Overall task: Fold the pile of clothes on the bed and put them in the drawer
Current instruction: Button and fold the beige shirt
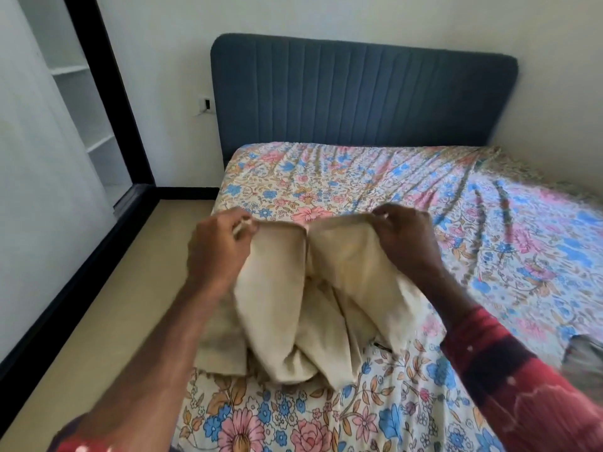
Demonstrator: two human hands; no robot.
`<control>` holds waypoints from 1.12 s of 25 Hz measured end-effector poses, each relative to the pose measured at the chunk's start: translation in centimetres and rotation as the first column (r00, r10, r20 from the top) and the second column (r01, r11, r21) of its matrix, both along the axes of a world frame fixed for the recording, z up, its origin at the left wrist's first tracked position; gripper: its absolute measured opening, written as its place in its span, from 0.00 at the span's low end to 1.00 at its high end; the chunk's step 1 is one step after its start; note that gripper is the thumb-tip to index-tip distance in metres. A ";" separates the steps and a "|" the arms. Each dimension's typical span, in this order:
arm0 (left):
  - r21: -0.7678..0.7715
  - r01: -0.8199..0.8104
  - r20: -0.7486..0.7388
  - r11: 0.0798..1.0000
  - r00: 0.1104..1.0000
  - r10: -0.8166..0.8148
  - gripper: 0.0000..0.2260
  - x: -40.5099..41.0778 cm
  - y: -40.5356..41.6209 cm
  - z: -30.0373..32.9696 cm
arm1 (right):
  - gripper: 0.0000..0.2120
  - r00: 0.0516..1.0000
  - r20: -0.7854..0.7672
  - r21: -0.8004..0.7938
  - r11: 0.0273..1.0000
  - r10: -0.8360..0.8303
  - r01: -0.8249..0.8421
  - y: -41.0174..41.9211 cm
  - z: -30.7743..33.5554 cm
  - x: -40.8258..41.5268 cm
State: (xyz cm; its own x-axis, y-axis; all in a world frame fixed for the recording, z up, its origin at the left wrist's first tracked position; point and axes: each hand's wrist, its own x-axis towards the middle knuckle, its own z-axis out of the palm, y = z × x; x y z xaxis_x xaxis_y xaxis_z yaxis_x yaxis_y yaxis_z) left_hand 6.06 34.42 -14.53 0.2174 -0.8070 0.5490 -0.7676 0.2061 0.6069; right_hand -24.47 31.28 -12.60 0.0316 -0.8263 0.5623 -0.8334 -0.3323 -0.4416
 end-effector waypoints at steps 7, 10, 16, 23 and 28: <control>-0.158 -0.005 0.052 0.987 0.999 0.013 0.05 -9.6 7.6 -8.8 | 0.07 0.997 -0.074 0.108 0.994 0.007 0.001 8.4 -8.4 5.0; 0.190 0.085 0.083 0.978 0.991 -0.102 0.08 -11.2 10.5 -14.3 | 0.08 0.994 -0.059 0.444 0.894 0.097 -0.061 11.7 -12.9 5.0; 0.287 0.377 -0.392 0.880 0.885 -0.251 0.05 -10.1 11.9 -14.7 | 0.08 0.943 0.314 0.507 0.859 -0.108 -0.070 15.2 -14.8 5.5; 0.290 0.511 -0.624 0.809 0.742 -0.245 0.12 -9.5 11.8 -14.3 | 0.06 0.723 0.659 0.460 0.872 -0.209 -0.167 16.7 -14.9 7.1; 0.283 0.455 -0.560 0.844 0.793 -0.239 0.05 -9.8 12.2 -15.0 | 0.06 0.705 0.689 0.408 0.894 -0.170 -0.183 16.9 -15.0 7.7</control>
State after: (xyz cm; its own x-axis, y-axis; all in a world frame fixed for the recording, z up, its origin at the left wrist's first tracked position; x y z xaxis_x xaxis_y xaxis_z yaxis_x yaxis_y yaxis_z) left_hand -3.72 46.60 -29.51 0.0279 -0.9966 0.0772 -0.2698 0.0668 0.9606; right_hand -16.79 48.21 -27.55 -0.2118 -0.9771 0.0215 -0.2239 0.0271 -0.9742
